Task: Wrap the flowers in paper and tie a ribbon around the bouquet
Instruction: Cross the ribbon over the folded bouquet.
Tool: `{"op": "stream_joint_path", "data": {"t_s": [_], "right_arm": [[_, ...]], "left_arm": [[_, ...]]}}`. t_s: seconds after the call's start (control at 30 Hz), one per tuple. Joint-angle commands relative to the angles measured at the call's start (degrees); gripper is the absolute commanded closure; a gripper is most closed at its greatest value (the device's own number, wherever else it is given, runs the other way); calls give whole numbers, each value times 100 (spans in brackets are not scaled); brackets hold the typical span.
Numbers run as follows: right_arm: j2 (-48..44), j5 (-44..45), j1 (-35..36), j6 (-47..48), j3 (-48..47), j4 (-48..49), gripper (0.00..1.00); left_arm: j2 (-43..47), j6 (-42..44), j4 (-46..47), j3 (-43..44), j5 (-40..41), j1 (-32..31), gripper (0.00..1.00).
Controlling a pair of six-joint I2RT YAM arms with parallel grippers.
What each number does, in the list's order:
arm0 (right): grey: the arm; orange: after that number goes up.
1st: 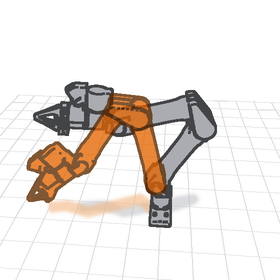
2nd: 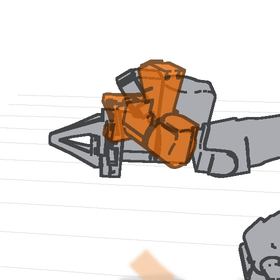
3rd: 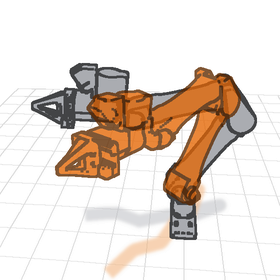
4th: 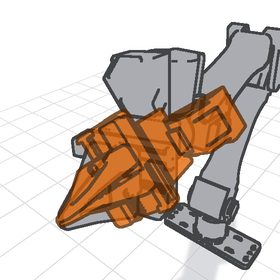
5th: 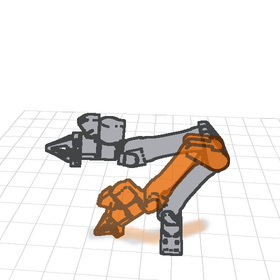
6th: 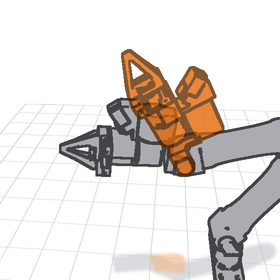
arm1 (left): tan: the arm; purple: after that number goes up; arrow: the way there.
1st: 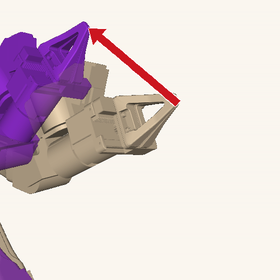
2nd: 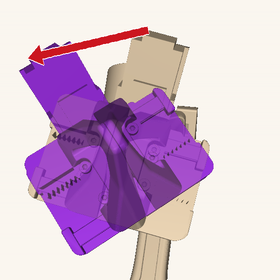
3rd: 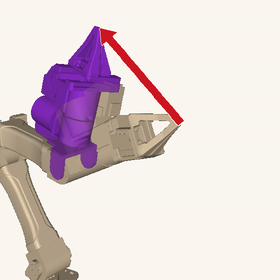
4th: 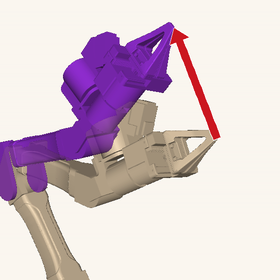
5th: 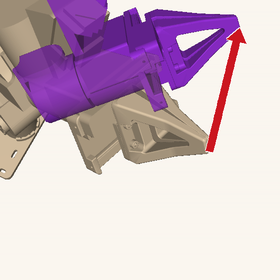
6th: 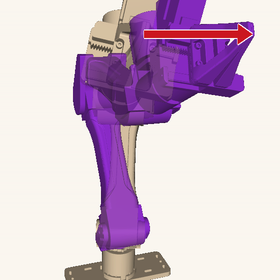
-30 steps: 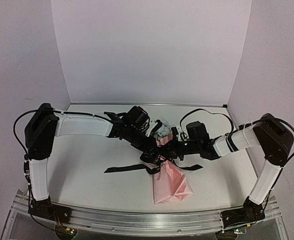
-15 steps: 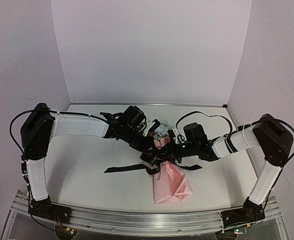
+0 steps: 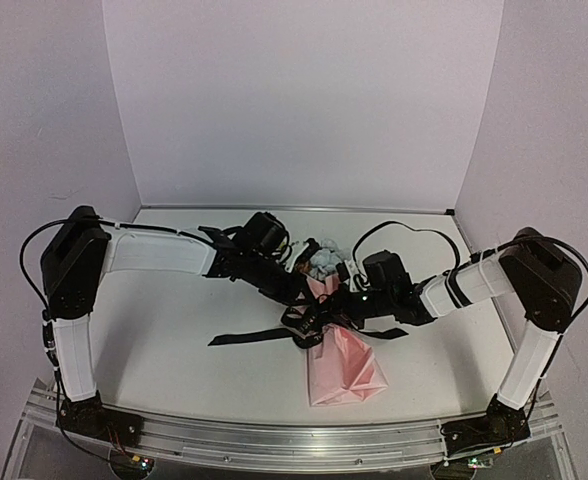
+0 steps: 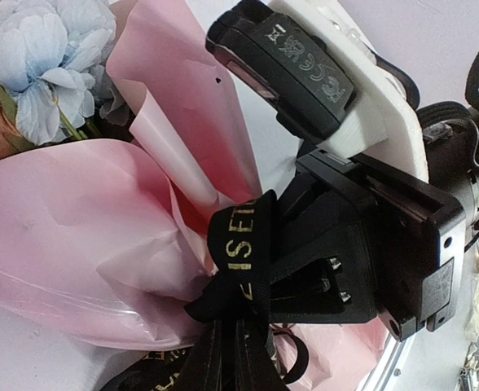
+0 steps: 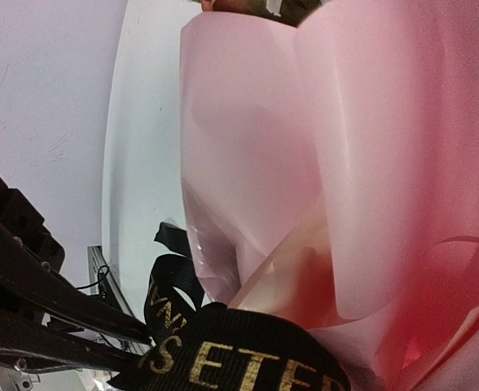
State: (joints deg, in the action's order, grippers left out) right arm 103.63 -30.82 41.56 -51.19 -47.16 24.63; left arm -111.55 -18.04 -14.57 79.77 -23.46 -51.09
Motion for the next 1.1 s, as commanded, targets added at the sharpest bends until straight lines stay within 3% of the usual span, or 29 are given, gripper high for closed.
{"op": "stream_joint_path", "data": {"t_s": [0.0,0.4,1.07], "right_arm": [[-163,402,19,338,78,-361,100],[-217,249,15,463,-55,-530,100],[-298,122,19,596,-262,-530,100]], "left_arm": [[171,14,246,-22,-182,64,88],[-426,10,36,537,-104,73,78],[-639,-34,-481,931,29,-51,73]]}}
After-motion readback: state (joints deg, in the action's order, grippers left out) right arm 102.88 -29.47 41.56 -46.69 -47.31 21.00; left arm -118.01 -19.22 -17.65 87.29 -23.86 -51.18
